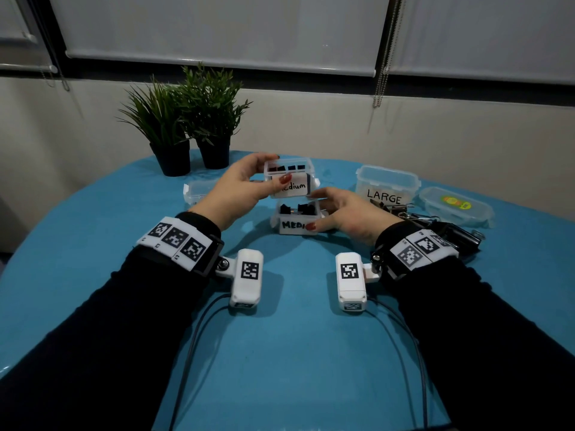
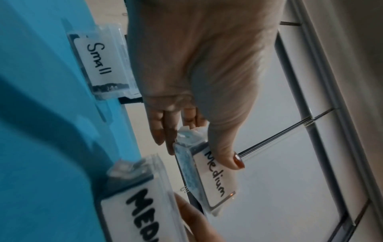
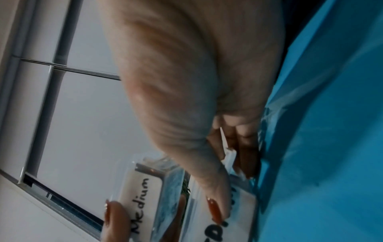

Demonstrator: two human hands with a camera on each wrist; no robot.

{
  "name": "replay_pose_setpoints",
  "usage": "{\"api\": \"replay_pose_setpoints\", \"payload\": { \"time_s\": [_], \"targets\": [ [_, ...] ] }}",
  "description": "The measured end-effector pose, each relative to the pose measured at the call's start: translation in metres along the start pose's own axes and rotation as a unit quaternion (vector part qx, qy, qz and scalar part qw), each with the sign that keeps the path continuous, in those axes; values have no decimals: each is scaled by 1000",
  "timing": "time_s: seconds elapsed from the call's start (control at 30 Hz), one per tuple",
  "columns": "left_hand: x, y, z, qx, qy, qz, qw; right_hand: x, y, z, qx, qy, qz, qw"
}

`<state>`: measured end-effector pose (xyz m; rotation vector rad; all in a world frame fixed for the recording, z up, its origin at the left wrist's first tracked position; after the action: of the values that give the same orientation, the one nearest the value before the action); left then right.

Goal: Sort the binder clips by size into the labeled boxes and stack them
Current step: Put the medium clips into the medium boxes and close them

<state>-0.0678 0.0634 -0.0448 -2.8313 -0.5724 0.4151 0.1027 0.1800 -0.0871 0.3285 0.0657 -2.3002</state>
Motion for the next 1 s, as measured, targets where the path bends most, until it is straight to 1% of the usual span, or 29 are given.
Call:
{"api": "replay_pose_setpoints", "payload": {
  "time_s": [0.07, 0.2, 0.27, 0.33, 0.4, 0.57, 0.73, 0.83, 1.0],
  "targets": [
    [3, 0, 5, 1, -23, 12, 1000, 6, 3, 1, -7, -35, 21, 999],
    [10, 0, 12, -3, -31, 33, 999, 8, 7, 6, -27, -54, 18, 998],
    [12, 0, 13, -10, -29, 42, 999, 7, 11, 10, -46, -95, 18, 994],
    [14, 1, 14, -12, -41, 50, 998, 5, 14, 17, -64, -135, 3, 989],
    [15, 1, 13, -12, -51, 51, 997, 4, 17, 22, -77, -153, -9, 985],
    [10, -2, 15, -27, -57, 37, 997, 6, 22, 27, -81, -149, -7, 985],
    [7, -4, 17, -43, -65, 47, 996, 5, 21, 27, -76, -151, 2, 986],
    [5, -3, 16, -45, -71, 52, 995, 5, 20, 26, -70, -154, 8, 986],
    [4, -2, 13, -43, -61, 43, 996, 5, 19, 25, -68, -157, -4, 985]
  ]
}}
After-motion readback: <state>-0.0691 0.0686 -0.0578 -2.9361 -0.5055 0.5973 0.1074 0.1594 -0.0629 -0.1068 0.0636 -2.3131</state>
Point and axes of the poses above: each hand's wrist, its own y-axis away from the middle knuckle, its own x-axis out of the palm, z = x × y, the point moved 4 cm from there along -y, towards the middle knuckle, and after that the axes turned 6 degrees about -y, right-handed, at the moved point
